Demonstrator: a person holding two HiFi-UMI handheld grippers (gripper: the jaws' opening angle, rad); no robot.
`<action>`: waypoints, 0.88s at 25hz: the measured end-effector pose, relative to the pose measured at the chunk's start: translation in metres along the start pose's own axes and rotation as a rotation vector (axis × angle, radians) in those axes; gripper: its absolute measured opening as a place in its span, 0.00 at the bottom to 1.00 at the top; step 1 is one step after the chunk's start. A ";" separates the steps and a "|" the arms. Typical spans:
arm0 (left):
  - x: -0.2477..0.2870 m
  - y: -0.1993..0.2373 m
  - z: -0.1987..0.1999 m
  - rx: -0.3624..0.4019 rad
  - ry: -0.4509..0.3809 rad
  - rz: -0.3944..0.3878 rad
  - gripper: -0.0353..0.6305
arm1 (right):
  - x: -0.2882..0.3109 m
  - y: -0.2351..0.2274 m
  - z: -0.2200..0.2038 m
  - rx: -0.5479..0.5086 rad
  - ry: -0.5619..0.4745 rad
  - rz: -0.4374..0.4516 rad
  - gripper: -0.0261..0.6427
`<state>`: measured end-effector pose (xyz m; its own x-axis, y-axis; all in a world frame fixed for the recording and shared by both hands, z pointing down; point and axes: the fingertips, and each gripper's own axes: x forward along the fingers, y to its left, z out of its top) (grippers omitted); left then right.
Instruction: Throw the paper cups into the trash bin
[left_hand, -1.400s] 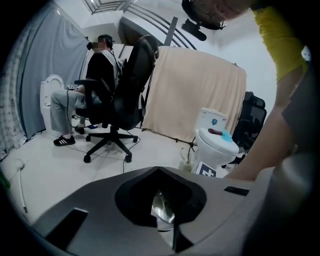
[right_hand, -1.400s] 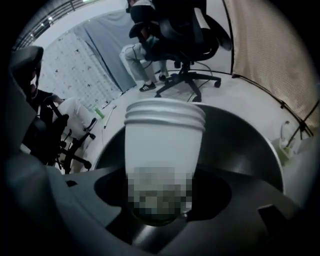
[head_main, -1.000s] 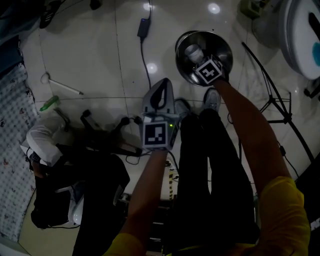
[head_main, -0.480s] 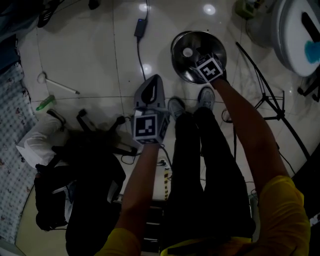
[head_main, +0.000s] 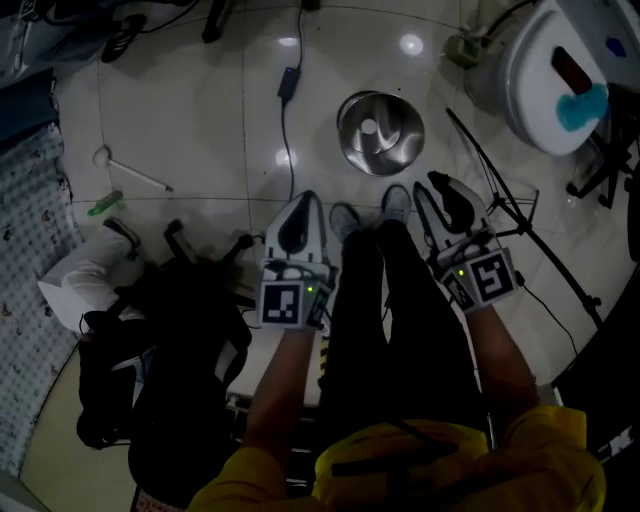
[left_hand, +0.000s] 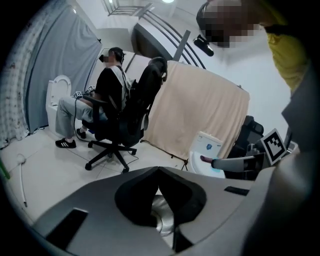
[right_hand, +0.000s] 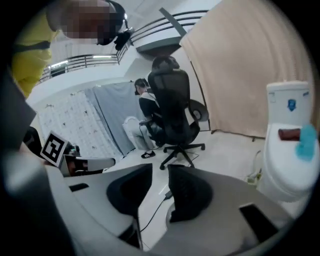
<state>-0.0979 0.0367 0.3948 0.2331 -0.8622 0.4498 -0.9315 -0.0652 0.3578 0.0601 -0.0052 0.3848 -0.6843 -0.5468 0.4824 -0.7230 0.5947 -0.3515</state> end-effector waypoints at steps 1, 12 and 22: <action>-0.012 -0.006 0.012 0.001 -0.009 -0.004 0.04 | -0.017 0.006 0.011 -0.003 -0.012 -0.022 0.15; -0.070 -0.036 0.035 0.130 0.015 -0.032 0.04 | -0.067 0.019 0.023 0.073 -0.002 -0.080 0.05; -0.069 -0.044 0.023 0.107 0.003 -0.075 0.24 | -0.049 0.033 0.016 0.044 0.027 -0.047 0.04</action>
<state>-0.0796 0.0879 0.3295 0.3034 -0.8516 0.4274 -0.9360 -0.1823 0.3013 0.0681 0.0320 0.3363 -0.6468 -0.5571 0.5209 -0.7584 0.5419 -0.3622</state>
